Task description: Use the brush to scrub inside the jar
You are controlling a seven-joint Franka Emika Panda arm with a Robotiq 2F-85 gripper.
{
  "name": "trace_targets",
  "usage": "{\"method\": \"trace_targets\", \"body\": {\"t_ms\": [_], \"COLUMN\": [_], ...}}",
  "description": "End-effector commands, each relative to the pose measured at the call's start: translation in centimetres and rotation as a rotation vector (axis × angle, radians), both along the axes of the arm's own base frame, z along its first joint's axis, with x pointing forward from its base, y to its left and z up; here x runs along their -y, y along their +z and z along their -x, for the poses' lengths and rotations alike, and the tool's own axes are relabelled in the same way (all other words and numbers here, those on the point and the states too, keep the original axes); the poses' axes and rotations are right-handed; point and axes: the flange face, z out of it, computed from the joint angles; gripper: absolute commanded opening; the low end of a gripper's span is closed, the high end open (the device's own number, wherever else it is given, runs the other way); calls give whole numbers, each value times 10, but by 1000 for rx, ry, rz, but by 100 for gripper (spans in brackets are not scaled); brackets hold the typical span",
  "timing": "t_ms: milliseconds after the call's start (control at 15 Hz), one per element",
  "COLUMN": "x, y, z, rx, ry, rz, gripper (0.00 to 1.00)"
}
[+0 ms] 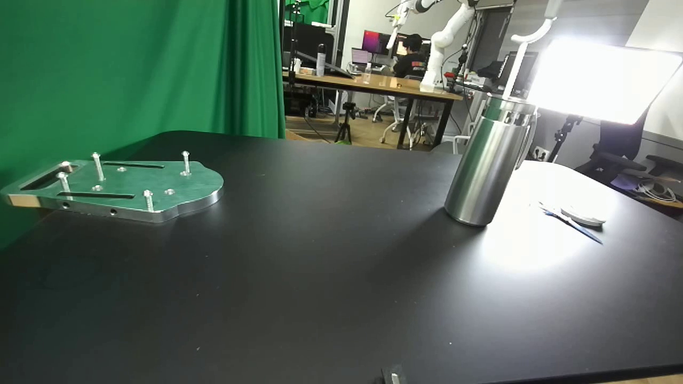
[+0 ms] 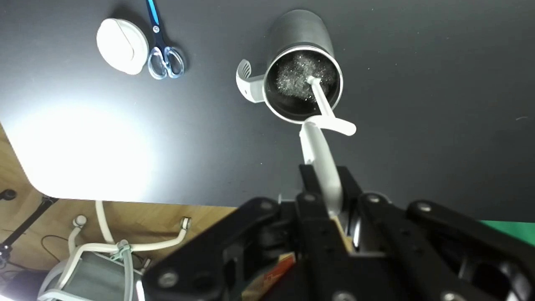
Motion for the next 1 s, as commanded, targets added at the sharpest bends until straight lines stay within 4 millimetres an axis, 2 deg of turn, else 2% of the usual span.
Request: {"method": "trace_targets", "body": {"t_ms": [0, 133, 333, 600, 667, 933], "x": [20, 33, 48, 48, 47, 48], "y": [-27, -49, -96, -148, -152, -127], "z": [-14, -20, -29, -34, -36, -38], "rx": [21, 17, -6, -73, -73, -55], "ry": [16, 8, -20, -39, -43, -41], "rz": [-21, -35, -67, -83, -83, -76], "gripper": [4, 4, 4, 4, 4, 4]}}
